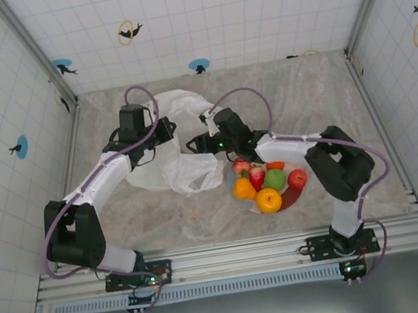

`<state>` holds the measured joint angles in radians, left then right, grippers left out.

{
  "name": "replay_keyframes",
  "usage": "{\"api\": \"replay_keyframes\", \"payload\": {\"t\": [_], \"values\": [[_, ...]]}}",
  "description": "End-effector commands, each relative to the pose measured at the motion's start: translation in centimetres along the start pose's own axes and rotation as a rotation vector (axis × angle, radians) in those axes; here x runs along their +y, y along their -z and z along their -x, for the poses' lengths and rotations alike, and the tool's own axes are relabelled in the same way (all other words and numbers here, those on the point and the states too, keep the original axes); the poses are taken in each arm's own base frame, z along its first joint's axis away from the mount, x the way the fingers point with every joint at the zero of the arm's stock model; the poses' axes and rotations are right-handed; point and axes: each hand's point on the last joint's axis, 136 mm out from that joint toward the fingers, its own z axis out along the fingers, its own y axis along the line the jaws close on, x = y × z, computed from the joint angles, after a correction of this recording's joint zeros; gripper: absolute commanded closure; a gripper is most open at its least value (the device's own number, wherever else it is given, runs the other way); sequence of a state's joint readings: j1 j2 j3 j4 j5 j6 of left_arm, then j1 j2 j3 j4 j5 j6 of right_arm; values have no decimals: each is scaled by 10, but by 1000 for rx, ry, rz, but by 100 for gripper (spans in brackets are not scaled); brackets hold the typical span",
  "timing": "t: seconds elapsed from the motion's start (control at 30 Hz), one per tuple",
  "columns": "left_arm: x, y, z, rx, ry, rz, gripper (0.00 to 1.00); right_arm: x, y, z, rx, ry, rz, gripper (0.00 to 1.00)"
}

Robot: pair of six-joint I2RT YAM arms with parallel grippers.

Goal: Place the fruits into the plastic bag

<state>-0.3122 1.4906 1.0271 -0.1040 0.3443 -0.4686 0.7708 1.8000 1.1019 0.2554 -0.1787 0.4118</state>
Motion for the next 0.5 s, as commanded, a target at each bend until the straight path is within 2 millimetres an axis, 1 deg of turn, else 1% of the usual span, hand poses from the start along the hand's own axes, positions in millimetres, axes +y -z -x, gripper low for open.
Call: {"api": "replay_keyframes", "payload": {"t": [0.0, 0.03, 0.1, 0.13, 0.27, 0.37, 0.47], "values": [[9, 2, 1, -8, -26, 45, 100, -16, 26, -17, 71, 104, -74, 23], [10, 2, 1, -9, -28, 49, 100, -17, 33, -19, 79, 114, -74, 22], [11, 2, 2, -9, -33, 57, 100, -15, 45, -17, 75, 133, -69, 20], [12, 2, 2, -9, -33, 63, 100, -18, 52, -23, 101, 132, -79, 19], [15, 1, 1, -5, -35, 71, 100, -27, 78, -30, 124, 149, -131, 18], [14, 0, 0, 0, -34, 65, 100, -36, 101, -42, 162, 168, -196, 18], [13, 0, 0, 0, -33, 64, 100, -36, 120, -60, 224, 199, -223, 18]]}}
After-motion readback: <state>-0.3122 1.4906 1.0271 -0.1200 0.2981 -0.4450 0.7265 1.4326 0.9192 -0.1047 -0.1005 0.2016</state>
